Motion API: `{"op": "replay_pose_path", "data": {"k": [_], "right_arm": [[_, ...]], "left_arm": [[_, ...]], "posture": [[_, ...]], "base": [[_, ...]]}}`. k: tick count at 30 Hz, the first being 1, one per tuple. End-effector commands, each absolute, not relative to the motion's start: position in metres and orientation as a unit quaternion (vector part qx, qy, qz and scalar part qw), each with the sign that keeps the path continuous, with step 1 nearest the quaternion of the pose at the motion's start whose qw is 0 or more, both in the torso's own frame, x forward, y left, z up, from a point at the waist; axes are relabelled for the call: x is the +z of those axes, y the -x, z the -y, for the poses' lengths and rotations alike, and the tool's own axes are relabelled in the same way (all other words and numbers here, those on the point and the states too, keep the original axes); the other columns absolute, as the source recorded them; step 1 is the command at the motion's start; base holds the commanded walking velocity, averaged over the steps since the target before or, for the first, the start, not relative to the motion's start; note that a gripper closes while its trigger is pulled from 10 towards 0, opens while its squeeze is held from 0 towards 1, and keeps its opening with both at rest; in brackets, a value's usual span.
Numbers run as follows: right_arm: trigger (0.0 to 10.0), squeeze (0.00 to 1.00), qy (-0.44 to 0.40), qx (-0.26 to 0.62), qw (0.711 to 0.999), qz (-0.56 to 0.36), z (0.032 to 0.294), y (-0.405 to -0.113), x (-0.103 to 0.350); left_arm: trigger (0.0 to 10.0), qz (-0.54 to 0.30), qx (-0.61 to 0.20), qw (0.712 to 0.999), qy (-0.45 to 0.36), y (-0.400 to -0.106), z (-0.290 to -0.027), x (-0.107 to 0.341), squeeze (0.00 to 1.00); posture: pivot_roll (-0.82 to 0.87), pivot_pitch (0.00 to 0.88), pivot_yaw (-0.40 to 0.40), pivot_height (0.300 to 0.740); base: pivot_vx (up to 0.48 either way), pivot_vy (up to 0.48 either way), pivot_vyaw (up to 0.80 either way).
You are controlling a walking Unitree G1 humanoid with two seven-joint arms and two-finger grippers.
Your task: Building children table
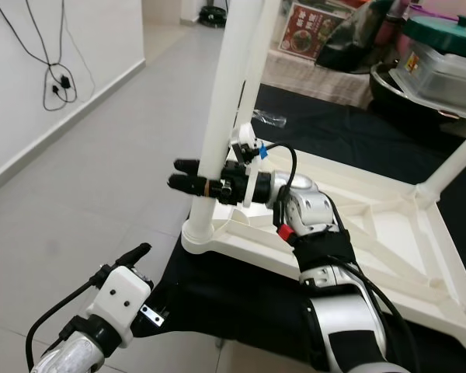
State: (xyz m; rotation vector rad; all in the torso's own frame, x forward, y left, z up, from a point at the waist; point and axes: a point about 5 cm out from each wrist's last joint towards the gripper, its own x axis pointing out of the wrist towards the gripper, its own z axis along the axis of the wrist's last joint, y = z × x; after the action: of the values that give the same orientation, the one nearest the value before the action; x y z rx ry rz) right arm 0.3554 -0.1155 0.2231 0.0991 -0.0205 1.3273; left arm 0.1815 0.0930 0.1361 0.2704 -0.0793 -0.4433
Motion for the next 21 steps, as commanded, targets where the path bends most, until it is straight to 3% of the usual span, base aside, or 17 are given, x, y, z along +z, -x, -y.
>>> {"op": "replay_pose_path", "data": {"k": [1,2,5,6,7,8,9,11,13,14,15,16,17,18,19,21], "right_arm": [[0.0,0.0,-0.042,0.585,0.81,0.016,0.119,-0.359,0.22],[0.0,0.0,-0.04,0.561,0.827,0.008,0.122,-0.359,0.216],[0.0,0.0,-0.04,0.548,0.836,0.0,0.124,-0.359,0.214],[0.0,0.0,-0.023,0.486,0.873,-0.013,0.131,-0.361,0.206],[0.0,0.0,-0.023,0.486,0.873,-0.013,0.131,-0.361,0.206],[0.0,0.0,-0.018,0.391,0.919,-0.038,0.14,-0.367,0.199],[0.0,0.0,-0.012,0.324,0.945,-0.051,0.148,-0.371,0.194],[0.0,0.0,-0.012,0.324,0.945,-0.051,0.148,-0.371,0.194],[0.0,0.0,0.002,0.117,0.991,-0.07,0.175,-0.375,0.185],[0.0,0.0,0.002,0.117,0.991,-0.07,0.175,-0.375,0.185],[0.0,0.0,0.007,0.035,0.997,-0.068,0.186,-0.373,0.182],[0.0,0.0,0.007,0.035,0.997,-0.068,0.186,-0.373,0.182],[0.0,0.0,0.003,-0.058,0.996,-0.067,0.194,-0.365,0.179],[0.0,0.0,0.003,-0.058,0.996,-0.067,0.194,-0.365,0.179],[0.0,0.0,-0.006,-0.168,0.984,-0.062,0.197,-0.35,0.175],[0.0,0.0,-0.018,-0.193,0.979,-0.067,0.194,-0.345,0.173]], "left_arm": [[10.0,0.035,-0.223,0.965,-0.136,-0.18,-0.092,0.135,0.0],[10.0,0.035,-0.223,0.965,-0.136,-0.18,-0.092,0.136,0.0],[10.0,0.035,-0.223,0.965,-0.135,-0.18,-0.092,0.136,0.0],[10.0,0.035,-0.223,0.965,-0.135,-0.181,-0.092,0.136,0.0],[10.0,0.035,-0.223,0.965,-0.135,-0.181,-0.092,0.136,0.0],[10.0,0.034,-0.224,0.965,-0.133,-0.181,-0.093,0.136,0.0],[10.0,0.034,-0.224,0.965,-0.133,-0.182,-0.093,0.135,0.0],[10.0,0.034,-0.224,0.965,-0.133,-0.182,-0.093,0.135,0.0],[10.0,0.033,-0.225,0.965,-0.132,-0.183,-0.094,0.135,0.0],[10.0,0.033,-0.225,0.965,-0.132,-0.183,-0.094,0.135,0.0],[10.0,0.033,-0.226,0.965,-0.132,-0.184,-0.094,0.135,0.0],[10.0,0.033,-0.226,0.965,-0.132,-0.184,-0.094,0.135,0.0],[10.0,0.033,-0.226,0.964,-0.133,-0.184,-0.093,0.135,0.0],[10.0,0.033,-0.226,0.964,-0.133,-0.184,-0.093,0.135,0.0],[10.0,0.034,-0.226,0.964,-0.134,-0.185,-0.093,0.135,0.0],[10.0,0.035,-0.226,0.964,-0.135,-0.185,-0.093,0.135,0.0]], "posture": [[0.16,0.047,-0.155,0.74],[0.16,0.05,-0.153,0.74],[0.16,0.05,-0.153,0.74],[0.15,0.058,-0.152,0.74],[0.15,0.058,-0.152,0.74],[0.14,0.065,-0.148,0.74],[0.14,0.065,-0.148,0.74],[0.14,0.065,-0.148,0.74],[0.12,0.066,-0.139,0.74],[0.12,0.066,-0.139,0.74],[0.12,0.066,-0.139,0.74],[0.12,0.066,-0.139,0.74],[0.13,0.066,-0.139,0.74],[0.13,0.066,-0.139,0.74],[0.13,0.065,-0.14,0.74],[0.13,0.066,-0.143,0.74]], "base": [[0.0,0.0,0.0],[0.0,0.0,0.0],[0.0,0.0,0.0],[0.0,0.0,0.0],[0.0,0.0,0.0],[0.0,0.0,0.0],[0.0,0.0,0.0],[0.0,0.0,0.0],[0.0,0.0,0.0],[0.0,0.0,0.0],[0.0,0.0,0.0],[0.0,0.0,0.0],[0.0,0.0,0.0],[0.0,0.0,0.0],[0.0,0.0,0.0],[0.0,0.0,0.0]]}}
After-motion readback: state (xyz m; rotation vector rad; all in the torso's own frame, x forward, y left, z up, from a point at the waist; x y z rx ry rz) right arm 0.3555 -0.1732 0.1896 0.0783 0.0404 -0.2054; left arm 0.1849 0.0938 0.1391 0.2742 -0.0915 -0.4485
